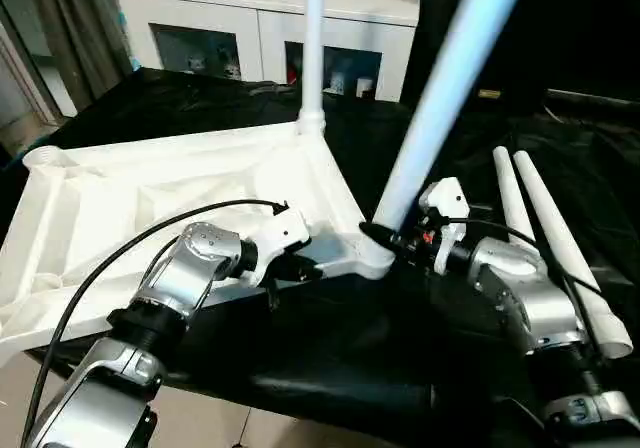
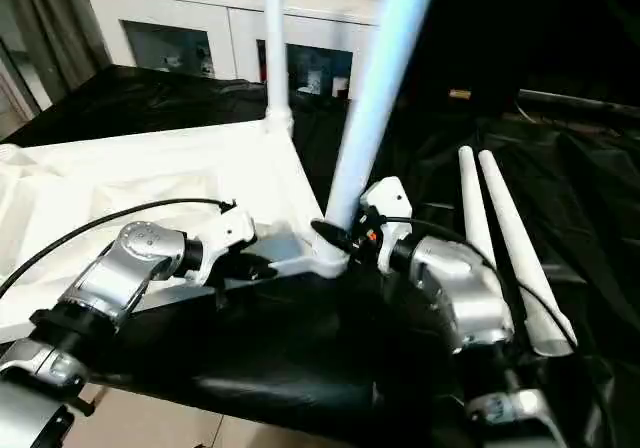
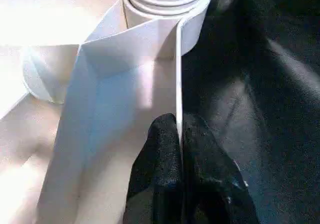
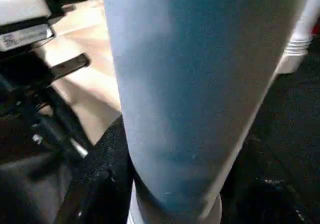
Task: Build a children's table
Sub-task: Insert table leg to table base
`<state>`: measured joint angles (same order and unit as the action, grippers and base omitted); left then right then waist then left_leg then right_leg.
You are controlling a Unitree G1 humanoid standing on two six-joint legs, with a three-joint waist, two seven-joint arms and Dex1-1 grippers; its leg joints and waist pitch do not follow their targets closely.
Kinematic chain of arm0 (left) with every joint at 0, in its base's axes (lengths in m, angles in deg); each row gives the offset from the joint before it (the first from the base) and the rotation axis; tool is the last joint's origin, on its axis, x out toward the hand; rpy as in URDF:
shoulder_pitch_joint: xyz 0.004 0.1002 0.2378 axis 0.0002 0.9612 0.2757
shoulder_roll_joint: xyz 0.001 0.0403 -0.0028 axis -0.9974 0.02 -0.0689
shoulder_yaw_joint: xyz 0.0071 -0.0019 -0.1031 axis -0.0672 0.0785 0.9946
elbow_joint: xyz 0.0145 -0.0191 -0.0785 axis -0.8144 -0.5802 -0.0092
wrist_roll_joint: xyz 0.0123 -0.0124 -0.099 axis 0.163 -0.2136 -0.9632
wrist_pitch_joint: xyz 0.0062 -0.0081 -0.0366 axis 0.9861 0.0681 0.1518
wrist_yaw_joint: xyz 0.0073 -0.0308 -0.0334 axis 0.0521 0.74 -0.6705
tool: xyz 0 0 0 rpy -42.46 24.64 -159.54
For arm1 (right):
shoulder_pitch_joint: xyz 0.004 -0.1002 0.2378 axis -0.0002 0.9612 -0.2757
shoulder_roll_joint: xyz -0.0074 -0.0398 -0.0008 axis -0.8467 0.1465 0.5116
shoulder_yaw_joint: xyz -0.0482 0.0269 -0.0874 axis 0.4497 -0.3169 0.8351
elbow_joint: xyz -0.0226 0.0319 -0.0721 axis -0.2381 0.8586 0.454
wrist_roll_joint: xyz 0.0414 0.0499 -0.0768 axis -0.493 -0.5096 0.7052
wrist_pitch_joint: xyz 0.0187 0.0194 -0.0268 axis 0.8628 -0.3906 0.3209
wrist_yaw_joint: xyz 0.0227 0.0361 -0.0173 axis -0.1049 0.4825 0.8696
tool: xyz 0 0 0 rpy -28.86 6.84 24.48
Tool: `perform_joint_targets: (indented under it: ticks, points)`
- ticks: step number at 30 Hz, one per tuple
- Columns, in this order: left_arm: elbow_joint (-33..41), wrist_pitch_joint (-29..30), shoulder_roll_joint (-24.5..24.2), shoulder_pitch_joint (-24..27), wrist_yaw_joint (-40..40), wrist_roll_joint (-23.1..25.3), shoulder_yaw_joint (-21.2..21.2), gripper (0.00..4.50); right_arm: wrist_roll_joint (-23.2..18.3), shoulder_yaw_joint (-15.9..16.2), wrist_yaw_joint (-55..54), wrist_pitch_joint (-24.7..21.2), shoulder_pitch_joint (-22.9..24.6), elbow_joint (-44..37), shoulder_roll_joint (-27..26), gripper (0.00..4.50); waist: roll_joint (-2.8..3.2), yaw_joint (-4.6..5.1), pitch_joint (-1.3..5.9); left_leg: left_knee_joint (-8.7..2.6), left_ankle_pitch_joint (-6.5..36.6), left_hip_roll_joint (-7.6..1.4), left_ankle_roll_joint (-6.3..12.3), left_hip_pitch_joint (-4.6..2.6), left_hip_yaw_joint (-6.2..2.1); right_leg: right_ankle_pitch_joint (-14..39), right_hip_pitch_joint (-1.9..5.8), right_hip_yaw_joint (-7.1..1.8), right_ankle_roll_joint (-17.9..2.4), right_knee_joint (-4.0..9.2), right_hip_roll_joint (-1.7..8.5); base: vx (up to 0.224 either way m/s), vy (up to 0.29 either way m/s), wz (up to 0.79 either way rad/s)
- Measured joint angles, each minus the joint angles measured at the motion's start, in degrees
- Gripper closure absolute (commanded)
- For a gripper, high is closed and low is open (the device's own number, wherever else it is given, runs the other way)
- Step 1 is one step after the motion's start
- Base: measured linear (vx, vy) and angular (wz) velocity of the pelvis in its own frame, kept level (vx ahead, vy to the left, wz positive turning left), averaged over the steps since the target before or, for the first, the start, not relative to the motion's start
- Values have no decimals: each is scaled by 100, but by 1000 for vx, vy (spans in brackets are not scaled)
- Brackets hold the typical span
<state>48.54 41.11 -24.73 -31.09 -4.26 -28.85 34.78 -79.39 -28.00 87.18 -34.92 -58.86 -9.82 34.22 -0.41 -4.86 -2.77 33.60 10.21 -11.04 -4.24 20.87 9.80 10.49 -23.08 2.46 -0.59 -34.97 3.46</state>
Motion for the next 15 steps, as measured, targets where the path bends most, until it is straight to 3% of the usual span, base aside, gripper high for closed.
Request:
perform_joint_targets:
  ticks: [6, 15]
  points:
    - [127, -66, -83, 108, 218, -1, -65, 450, -38, 53, 466, -100, 5, 42, 137, 262, -58, -11, 39, -1, 0, 0, -1, -18, 0, 1, 11, 0, 1, 0, 0, 0, 0, 0]
    - [462, -117, -344, 356, 901, -186, -159, 450, -302, 124, 1372, -53, 364, -174, 360, 262, -74, -24, 49, -8, 1, 0, -1, -45, 0, 17, 39, 0, 26, 4, 1, 0, 0, 0]
